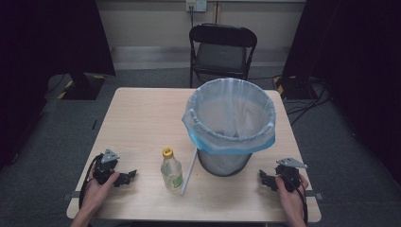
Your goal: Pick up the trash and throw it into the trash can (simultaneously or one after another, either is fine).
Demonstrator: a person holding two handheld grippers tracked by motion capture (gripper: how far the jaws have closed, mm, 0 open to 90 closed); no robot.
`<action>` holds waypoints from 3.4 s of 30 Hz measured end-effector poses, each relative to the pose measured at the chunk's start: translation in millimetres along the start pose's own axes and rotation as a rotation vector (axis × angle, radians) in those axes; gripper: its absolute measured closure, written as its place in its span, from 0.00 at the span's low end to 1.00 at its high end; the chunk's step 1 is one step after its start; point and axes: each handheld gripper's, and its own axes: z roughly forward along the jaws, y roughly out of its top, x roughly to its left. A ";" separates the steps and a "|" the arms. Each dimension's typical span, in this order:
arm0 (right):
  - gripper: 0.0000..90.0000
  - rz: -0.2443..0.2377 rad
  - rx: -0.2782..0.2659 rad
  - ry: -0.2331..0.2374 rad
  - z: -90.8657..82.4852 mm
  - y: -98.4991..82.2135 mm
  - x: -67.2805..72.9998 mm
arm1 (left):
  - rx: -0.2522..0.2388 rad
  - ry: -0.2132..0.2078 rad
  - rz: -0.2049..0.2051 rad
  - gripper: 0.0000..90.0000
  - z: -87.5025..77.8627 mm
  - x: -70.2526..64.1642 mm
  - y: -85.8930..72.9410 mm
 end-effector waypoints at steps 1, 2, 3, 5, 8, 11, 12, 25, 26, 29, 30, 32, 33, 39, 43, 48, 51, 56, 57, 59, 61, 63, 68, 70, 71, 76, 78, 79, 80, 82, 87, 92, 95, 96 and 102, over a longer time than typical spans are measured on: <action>0.14 -0.005 0.001 0.006 0.4 0.4 -0.7 | 0.000 0.000 0.000 0.00 0.0 0.0 0.0; 0.14 -0.014 0.000 0.015 0.8 0.7 -1.9 | 0.000 0.000 0.000 0.00 0.0 0.1 0.0; 0.14 -0.026 0.000 0.029 1.2 1.0 -3.5 | 0.000 0.000 0.000 0.00 0.0 0.1 0.1; 0.14 -0.059 -0.001 0.062 1.8 1.4 -7.7 | 0.000 0.001 0.007 0.00 -0.1 0.6 0.2; 0.14 -0.067 0.001 0.075 2.0 2.0 -9.1 | 0.008 -0.012 0.016 0.00 -0.3 2.8 1.1; 0.14 -0.068 0.001 0.075 2.0 1.9 -9.1 | 0.003 -0.003 0.015 0.01 -0.1 3.5 1.3; 0.14 -0.067 0.001 0.075 2.0 1.9 -9.0 | -0.004 -0.002 0.011 0.02 -0.3 2.8 1.2; 0.14 -0.067 0.001 0.075 2.1 2.0 -9.1 | -0.058 -0.065 0.036 0.18 -8.7 -11.1 9.2; 0.14 -0.067 0.001 0.075 2.0 2.0 -9.1 | -0.062 -0.087 0.024 0.18 -8.8 -11.9 9.8; 0.14 -0.067 0.001 0.075 2.0 1.9 -9.1 | -0.064 -0.114 0.018 0.18 -10.0 -15.8 11.9; 0.14 -0.068 0.001 0.075 2.1 1.9 -9.1 | -0.065 -0.129 0.023 0.18 -10.5 -17.3 12.4; 0.14 -0.067 0.001 0.075 2.0 1.9 -9.1 | -0.065 -0.161 0.034 0.19 -12.7 -20.9 13.7; 0.14 -0.067 0.001 0.075 2.0 2.0 -9.1 | -0.070 -0.180 0.041 0.22 -14.2 -23.4 14.5; 0.14 -0.069 0.001 0.074 2.1 1.9 -9.2 | -0.095 -0.235 0.090 0.24 -17.6 -42.1 21.4; 0.14 -0.067 0.001 0.075 2.0 1.9 -9.0 | -0.103 -0.299 0.136 0.24 -16.9 -56.4 25.3; 0.14 -0.068 0.001 0.074 2.1 1.9 -9.1 | -0.101 -0.372 0.162 0.24 -17.4 -71.8 28.1; 0.14 -0.067 0.001 0.074 2.1 1.9 -9.0 | -0.110 -0.386 0.174 0.24 -17.4 -76.3 29.3; 0.14 -0.067 0.001 0.074 2.0 1.9 -9.0 | -0.109 -0.418 0.212 0.24 -15.2 -88.0 31.1; 0.14 -0.067 0.001 0.074 2.0 1.9 -9.0 | -0.114 -0.420 0.215 0.24 -15.3 -90.4 31.5; 0.14 -0.067 0.001 0.074 2.1 2.0 -9.0 | -0.132 -0.439 0.214 0.24 -14.6 -96.0 33.4; 0.14 -0.066 0.001 0.074 2.1 2.0 -8.9 | -0.140 -0.455 0.211 0.23 -12.8 -100.6 35.2; 0.14 -0.066 0.001 0.074 2.1 2.0 -8.9 | -0.123 -0.459 0.224 0.22 -10.0 -105.1 36.3; 0.14 -0.059 0.002 0.064 2.4 2.3 -7.8 | -0.117 -0.447 0.255 0.21 -6.3 -110.7 38.0; 0.14 -0.059 0.002 0.063 2.4 2.3 -7.7 | -0.126 -0.443 0.262 0.21 -5.8 -112.9 39.2; 0.14 -0.059 0.002 0.064 2.5 2.3 -7.7 | -0.125 -0.447 0.265 0.21 -5.0 -114.3 40.1; 0.14 -0.059 0.002 0.063 2.5 2.3 -7.7 | -0.128 -0.455 0.257 0.23 2.7 -119.4 43.5; 0.14 -0.058 0.002 0.063 2.5 2.3 -7.7 | -0.132 -0.444 0.254 0.23 4.8 -120.3 43.5; 0.14 -0.059 0.002 0.063 2.5 2.3 -7.7 | -0.135 -0.451 0.246 0.22 6.7 -120.8 43.3; 0.14 -0.059 0.002 0.063 2.5 2.3 -7.7 | -0.130 -0.452 0.249 0.21 7.6 -121.3 43.4; 0.14 -0.058 0.002 0.063 2.5 2.3 -7.7 | -0.130 -0.451 0.253 0.21 10.4 -124.2 43.9; 0.14 -0.059 0.002 0.063 2.5 2.3 -7.7 | -0.138 -0.429 0.260 0.20 16.8 -129.2 44.9; 0.14 -0.056 0.002 0.061 2.6 2.4 -7.3 | -0.159 -0.414 0.278 0.19 20.0 -134.8 45.1; 0.14 -0.057 0.002 0.061 2.6 2.3 -7.4 | -0.191 -0.404 0.264 0.19 21.3 -136.7 45.5; 0.14 -0.058 0.001 0.061 2.6 2.3 -7.4 | -0.199 -0.376 0.287 0.21 21.0 -137.3 45.5; 0.14 -0.058 0.001 0.061 2.6 2.3 -7.4 | -0.170 -0.386 0.293 0.30 26.9 -137.4 44.5</action>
